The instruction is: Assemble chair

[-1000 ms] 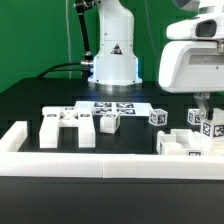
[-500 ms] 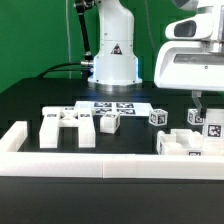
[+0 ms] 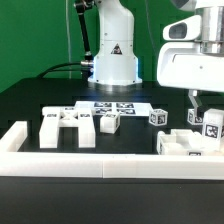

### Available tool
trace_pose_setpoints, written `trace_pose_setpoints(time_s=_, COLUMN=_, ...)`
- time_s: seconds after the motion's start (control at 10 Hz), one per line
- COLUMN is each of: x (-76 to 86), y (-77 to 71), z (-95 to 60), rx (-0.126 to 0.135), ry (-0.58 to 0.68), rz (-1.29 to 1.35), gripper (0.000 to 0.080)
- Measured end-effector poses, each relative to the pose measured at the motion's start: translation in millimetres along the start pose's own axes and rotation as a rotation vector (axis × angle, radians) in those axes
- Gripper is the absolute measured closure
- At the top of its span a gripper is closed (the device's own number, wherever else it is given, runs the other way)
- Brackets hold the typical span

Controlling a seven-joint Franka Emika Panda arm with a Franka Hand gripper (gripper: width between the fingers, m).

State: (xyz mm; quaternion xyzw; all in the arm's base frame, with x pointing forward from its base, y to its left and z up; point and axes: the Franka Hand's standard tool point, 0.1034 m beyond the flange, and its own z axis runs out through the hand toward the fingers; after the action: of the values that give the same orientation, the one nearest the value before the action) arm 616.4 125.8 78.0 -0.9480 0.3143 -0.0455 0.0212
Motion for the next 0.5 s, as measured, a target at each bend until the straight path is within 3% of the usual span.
trace_pose_setpoints(time_s=0.1, x=-0.3, y=-0.4, z=-0.1, rx=-0.001, ry=0.000, rz=-0.038, gripper=0.0319)
trace_pose_setpoints(time_s=0.2, x=-1.7, y=-3.5, z=-1.2, rx=-0.002, ry=0.003, rz=-0.119, gripper=0.0189)
trace_pose_setpoints(time_s=0.5, x=0.8, y=-2.6, z=-1.8, rx=-0.001, ry=0.004, rz=-0.373, gripper=0.0152)
